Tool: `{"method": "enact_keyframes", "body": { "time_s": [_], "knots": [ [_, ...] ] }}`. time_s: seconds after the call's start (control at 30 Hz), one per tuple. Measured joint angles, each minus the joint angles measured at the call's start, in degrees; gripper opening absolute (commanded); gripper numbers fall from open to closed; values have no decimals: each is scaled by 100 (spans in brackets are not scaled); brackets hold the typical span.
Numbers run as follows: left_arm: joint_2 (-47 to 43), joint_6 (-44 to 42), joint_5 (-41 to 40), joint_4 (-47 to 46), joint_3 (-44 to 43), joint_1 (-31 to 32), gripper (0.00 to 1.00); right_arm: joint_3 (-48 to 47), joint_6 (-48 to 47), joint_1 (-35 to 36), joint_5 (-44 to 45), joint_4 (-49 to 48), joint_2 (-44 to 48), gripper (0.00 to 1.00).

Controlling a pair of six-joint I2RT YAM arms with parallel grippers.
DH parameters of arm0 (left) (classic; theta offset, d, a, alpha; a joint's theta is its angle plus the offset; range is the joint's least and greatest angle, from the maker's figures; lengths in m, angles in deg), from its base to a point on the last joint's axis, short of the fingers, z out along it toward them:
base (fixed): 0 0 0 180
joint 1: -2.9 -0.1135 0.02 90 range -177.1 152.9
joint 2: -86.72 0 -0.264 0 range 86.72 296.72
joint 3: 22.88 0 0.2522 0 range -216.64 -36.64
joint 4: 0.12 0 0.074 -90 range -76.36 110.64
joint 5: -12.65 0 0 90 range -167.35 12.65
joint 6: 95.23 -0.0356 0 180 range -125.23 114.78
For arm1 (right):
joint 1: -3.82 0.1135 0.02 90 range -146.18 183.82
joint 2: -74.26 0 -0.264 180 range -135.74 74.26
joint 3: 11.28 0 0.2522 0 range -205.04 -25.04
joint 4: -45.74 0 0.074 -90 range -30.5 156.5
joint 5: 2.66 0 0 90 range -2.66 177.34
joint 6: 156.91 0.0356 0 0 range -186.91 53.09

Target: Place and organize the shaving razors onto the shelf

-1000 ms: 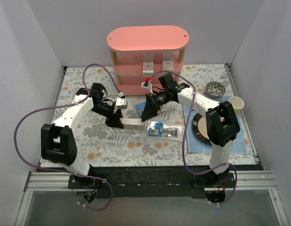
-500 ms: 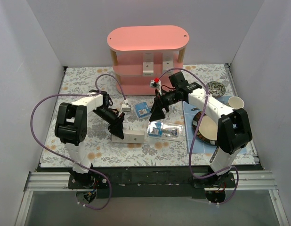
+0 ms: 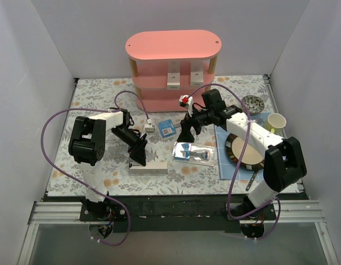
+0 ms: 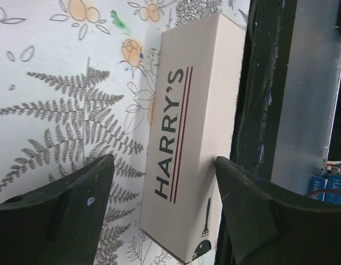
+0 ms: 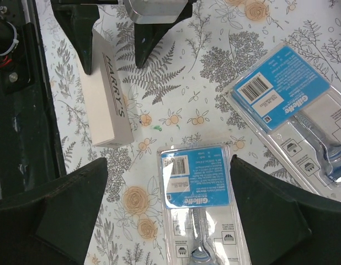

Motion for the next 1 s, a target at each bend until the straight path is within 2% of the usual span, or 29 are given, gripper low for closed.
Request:
{"method": "enact_keyframes", "body": {
  "time_s": [0.3, 0.5, 0.77, 0.97, 1.0],
  "knots": [
    [-323, 269, 11, -334, -186, -267, 78, 479, -348, 278, 398, -354, 361, 99],
    [-1574, 459, 87, -262, -297, -667, 78, 1010, -931, 975, 678, -898, 765, 99],
    [-3359, 2643, -221, -1421, 42, -1025, 79, 1281, -1298, 2046, 896, -1499, 262, 99],
    [-4588, 3853, -673, -2164, 162, -1038, 81, 1252, -1360, 2192, 977, -1574, -382, 98],
    [-4765, 3989, -715, -2238, 162, -1038, 81, 1244, -1351, 2192, 1001, -1580, -479, 94]
  ]
}}
